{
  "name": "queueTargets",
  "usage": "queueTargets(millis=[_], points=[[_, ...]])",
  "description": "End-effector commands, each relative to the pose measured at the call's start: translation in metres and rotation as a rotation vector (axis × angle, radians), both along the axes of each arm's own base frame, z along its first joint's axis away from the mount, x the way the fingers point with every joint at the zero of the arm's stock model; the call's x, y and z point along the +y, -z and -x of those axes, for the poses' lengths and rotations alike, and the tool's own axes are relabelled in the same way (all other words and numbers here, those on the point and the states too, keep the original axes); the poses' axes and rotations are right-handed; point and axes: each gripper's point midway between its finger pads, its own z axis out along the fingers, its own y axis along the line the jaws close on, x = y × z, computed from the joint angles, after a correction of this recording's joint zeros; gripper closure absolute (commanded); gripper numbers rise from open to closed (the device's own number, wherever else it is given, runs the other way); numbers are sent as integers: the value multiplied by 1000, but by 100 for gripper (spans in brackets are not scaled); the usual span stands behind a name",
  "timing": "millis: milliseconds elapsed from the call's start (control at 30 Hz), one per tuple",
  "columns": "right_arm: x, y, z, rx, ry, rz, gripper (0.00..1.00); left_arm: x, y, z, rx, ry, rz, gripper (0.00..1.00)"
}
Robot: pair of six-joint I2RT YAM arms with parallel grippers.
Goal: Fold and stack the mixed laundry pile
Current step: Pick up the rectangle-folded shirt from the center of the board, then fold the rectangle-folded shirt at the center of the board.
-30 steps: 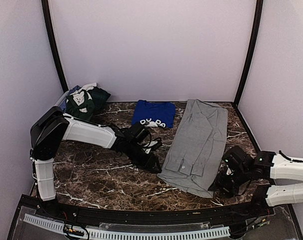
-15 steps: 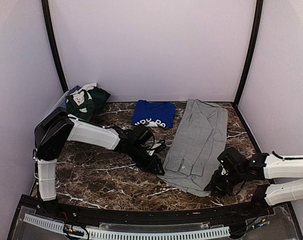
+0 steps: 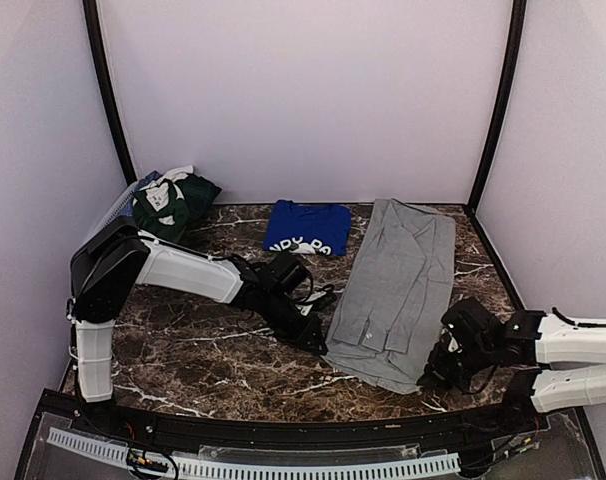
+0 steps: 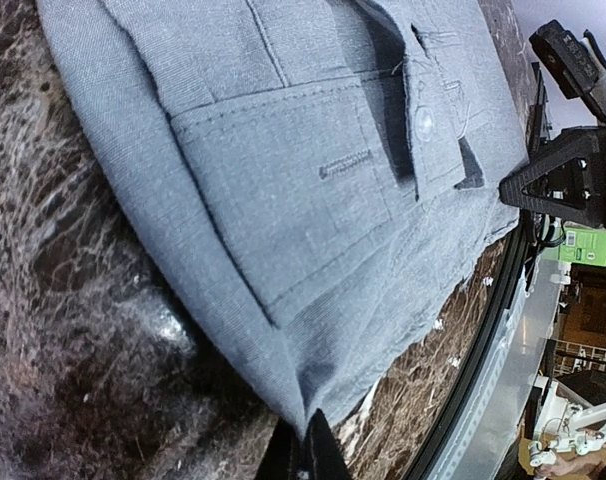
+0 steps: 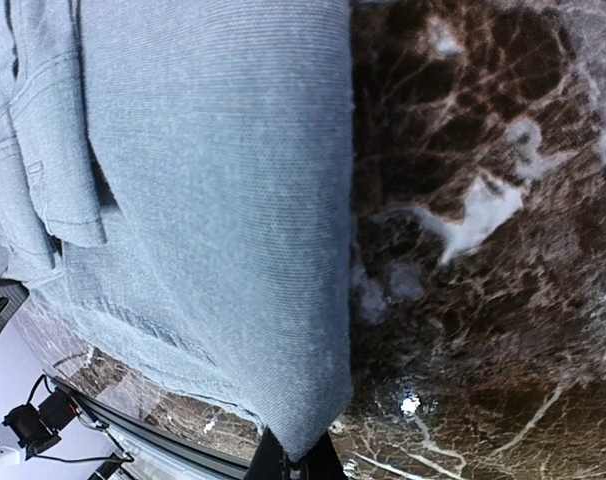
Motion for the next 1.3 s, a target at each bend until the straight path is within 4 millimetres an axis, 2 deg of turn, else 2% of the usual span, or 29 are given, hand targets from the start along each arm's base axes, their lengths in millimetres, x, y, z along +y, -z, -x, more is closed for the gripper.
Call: queueTargets(millis=[0,200,300,433,567,700,733,767,800,833,867,900,933,967,1000,1067,1267], points=[[0,-3,9,5,-23,-9,100,2,-15,12,-18,26,15,100],[1,-37,24,-9,-27,-55,100,13,-32,42,-14,74,18,100],[-2,-51,25,-34,-7,-82,100,18,-43,45,-29,69,30,100],[-9,-76,8,-143,32,-72,100,14,-57,36,-63,61,43,100],[-13,-95,-13,-227,40,-36,100,-6,-90,6,-130,27,117,100],[-17,-111,-43,-320,50,-37,100,-24,-118,-27,-173,4,182,100],[-19,-114,-51,-338,58,-45,100,-26,-112,-31,-169,8,166,100],[-21,-115,-60,-353,66,-48,100,-34,-124,-39,-192,9,190,100],[-24,-117,-68,-374,71,-53,100,-37,-119,-43,-185,11,184,100],[-27,-118,-76,-392,76,-53,100,-44,-129,-48,-198,10,207,100],[-30,-121,-84,-410,75,-50,100,-47,-123,-53,-182,9,206,100],[-34,-123,-94,-426,80,-41,100,-54,-133,-60,-198,7,229,100],[-39,-127,-103,-446,83,-32,100,-55,-126,-66,-193,0,220,100],[-46,-129,-114,-460,95,-17,100,-60,-137,-75,-214,-7,241,100],[-51,-133,-124,-479,101,-8,100,-61,-131,-83,-209,-20,232,100],[-59,-140,-144,-514,106,-3,100,-69,-146,-104,-237,-44,272,100],[-86,-143,-200,-579,133,5,100,-82,-153,-159,-307,-105,314,100]])
